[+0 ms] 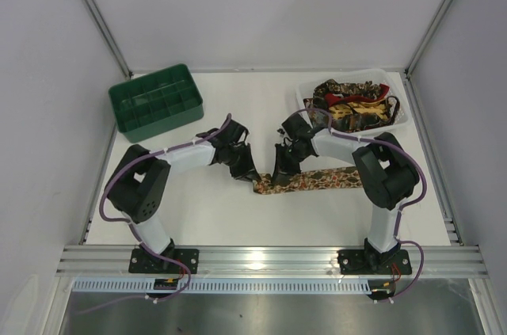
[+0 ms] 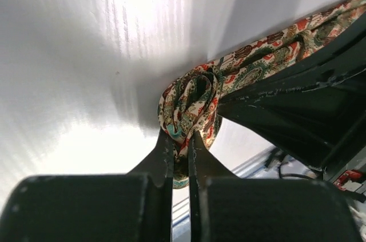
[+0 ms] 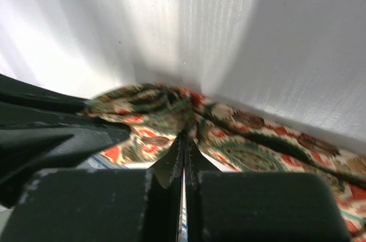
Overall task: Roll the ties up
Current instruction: Roll the tie
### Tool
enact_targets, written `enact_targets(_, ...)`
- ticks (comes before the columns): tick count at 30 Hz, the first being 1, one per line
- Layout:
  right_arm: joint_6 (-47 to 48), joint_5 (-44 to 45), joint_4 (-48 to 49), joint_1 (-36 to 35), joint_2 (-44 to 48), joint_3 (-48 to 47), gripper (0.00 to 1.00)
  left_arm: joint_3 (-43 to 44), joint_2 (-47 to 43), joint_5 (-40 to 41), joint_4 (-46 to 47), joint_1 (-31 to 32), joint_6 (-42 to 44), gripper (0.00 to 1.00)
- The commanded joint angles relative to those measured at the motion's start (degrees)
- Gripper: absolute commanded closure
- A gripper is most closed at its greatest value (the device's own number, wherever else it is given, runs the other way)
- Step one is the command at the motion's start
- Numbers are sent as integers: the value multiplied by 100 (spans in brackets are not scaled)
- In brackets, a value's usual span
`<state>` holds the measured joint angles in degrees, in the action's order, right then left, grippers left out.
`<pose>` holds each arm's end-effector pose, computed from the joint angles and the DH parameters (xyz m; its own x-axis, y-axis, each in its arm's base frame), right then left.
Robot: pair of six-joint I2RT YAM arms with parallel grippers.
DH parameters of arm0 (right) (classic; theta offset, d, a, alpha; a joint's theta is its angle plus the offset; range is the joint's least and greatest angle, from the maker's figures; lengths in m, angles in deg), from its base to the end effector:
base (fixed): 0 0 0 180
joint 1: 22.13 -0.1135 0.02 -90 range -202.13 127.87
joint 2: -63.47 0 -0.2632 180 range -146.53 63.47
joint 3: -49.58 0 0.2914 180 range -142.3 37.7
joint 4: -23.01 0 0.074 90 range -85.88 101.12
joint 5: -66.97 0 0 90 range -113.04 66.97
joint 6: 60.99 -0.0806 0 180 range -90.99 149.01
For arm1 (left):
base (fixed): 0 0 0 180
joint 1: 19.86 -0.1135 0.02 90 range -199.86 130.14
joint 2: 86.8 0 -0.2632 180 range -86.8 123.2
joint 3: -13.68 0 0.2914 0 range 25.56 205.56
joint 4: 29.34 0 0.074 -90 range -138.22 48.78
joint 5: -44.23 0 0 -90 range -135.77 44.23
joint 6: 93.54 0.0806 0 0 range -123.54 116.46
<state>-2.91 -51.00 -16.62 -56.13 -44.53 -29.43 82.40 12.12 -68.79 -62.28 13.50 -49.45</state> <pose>0.3181 0.2601 0.0874 -0.9913 -0.1054 -0.0785 -0.1313 0.8156 0.5634 0.2997 -0.2351 0.0947 -0.9879 -0.1410 -0.0638 -0.0804 0.8196 -0.5672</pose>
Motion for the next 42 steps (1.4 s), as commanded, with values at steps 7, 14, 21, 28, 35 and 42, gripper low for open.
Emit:
enact_targets(7, -165, -77, 59, -256, 184, -186, 100, 749, -408, 1537, -2050, 12, 1426, 100)
enact_targets(14, -340, -227, 260, -291, -62, -274, 100, 1170, -162, 1810, -2385, 179, 1533, 100)
enact_targets(21, -648, -578, 586, -318, -256, -379, 100, 1681, 154, 1837, -2658, 408, 1454, 100)
enact_targets(28, -789, -728, 709, -353, -440, -476, 100, 1778, 225, 1784, -2719, 487, 1374, 100)
enact_targets(35, -903, -781, 806, -415, -634, -555, 100, 1918, 286, 1705, -2754, 583, 1278, 96)
enact_targets(42, -939, -781, 815, -450, -590, -467, 100, 1892, 251, 1223, -2483, 698, 1120, 67)
